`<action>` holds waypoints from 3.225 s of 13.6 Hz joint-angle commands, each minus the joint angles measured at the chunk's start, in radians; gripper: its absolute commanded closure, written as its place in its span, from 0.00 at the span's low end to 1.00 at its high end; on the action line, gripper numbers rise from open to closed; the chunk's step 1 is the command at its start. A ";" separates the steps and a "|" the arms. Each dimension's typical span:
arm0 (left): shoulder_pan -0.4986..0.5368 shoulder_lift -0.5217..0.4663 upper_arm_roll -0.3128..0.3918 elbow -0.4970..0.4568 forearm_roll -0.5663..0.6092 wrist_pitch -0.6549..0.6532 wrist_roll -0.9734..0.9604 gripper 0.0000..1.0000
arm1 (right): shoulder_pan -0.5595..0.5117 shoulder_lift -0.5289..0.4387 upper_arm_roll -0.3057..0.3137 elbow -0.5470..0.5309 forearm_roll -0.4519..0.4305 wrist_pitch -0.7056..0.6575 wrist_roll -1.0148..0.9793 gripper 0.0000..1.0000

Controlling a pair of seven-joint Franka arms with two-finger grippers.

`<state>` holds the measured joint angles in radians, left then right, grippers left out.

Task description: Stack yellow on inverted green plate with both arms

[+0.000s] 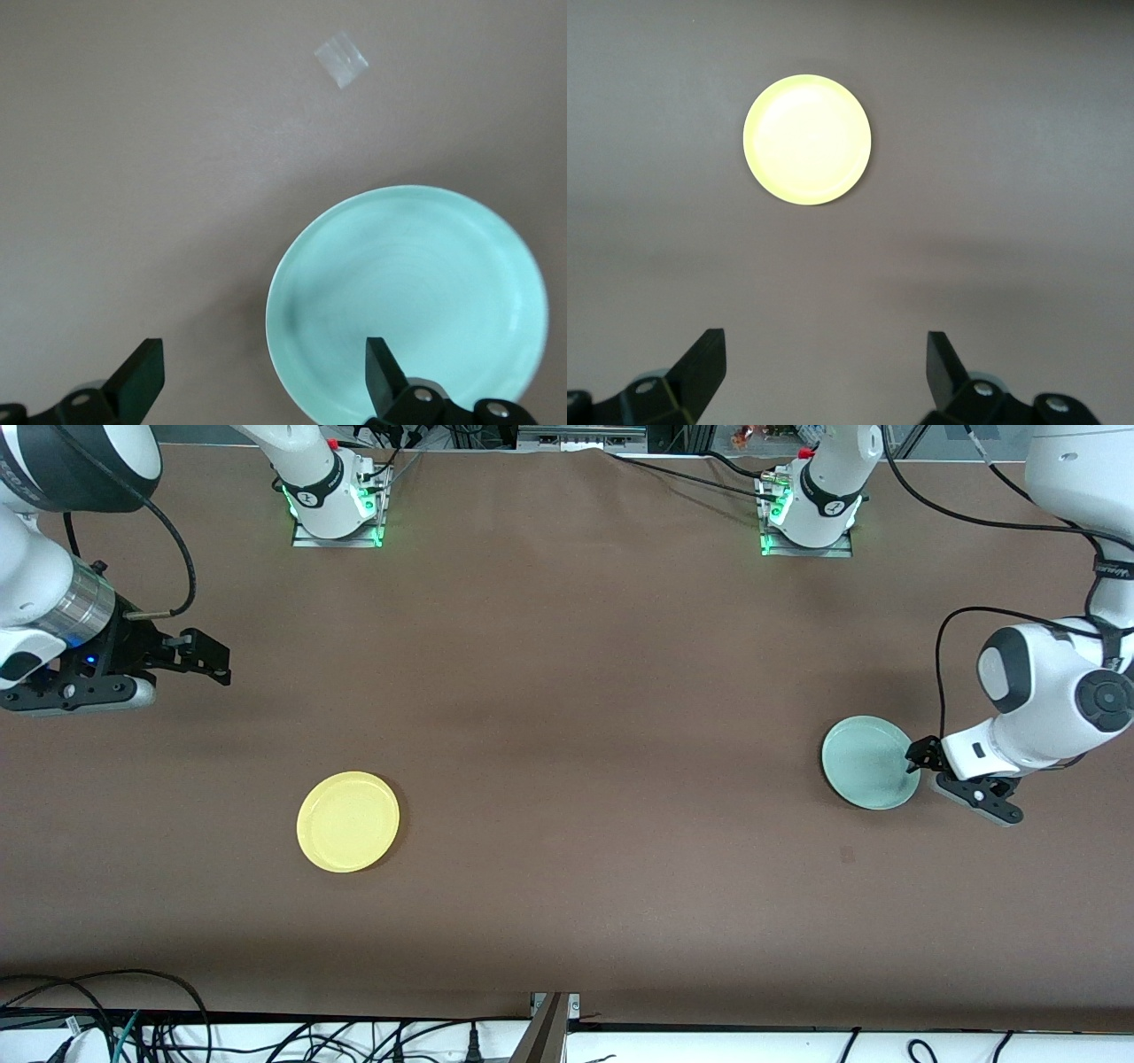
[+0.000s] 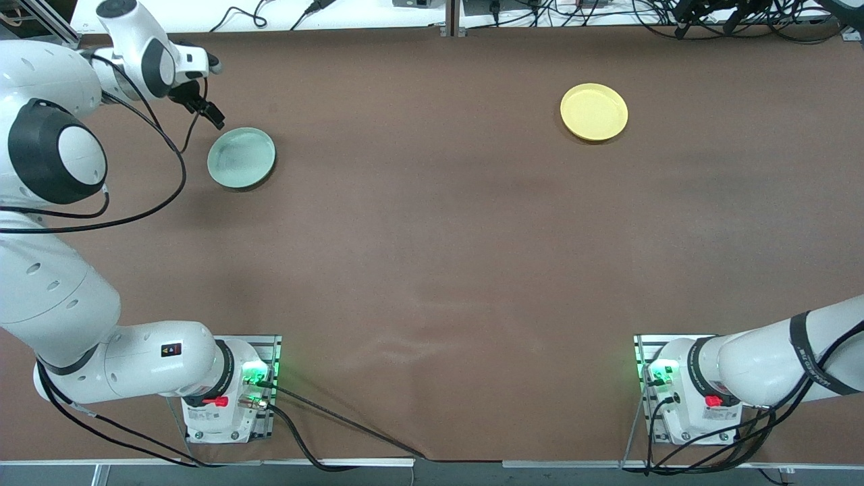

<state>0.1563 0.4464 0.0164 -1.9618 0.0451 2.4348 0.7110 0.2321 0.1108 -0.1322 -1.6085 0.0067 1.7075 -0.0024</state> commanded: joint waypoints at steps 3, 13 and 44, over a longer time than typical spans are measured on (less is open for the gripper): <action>0.028 0.073 -0.004 -0.025 0.019 0.131 0.180 0.00 | -0.017 0.070 0.002 0.007 0.003 0.086 -0.036 0.00; 0.060 0.129 -0.013 -0.026 0.018 0.138 0.248 1.00 | -0.023 0.306 0.003 0.005 0.044 0.265 -0.022 0.00; -0.891 0.199 -0.067 0.598 0.739 -0.841 -1.040 1.00 | -0.077 0.659 0.008 0.012 0.144 0.653 -0.041 0.00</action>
<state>-0.6642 0.5808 -0.0744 -1.4049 0.7217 1.6322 -0.2117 0.1633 0.7599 -0.1317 -1.6132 0.1310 2.3510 -0.0200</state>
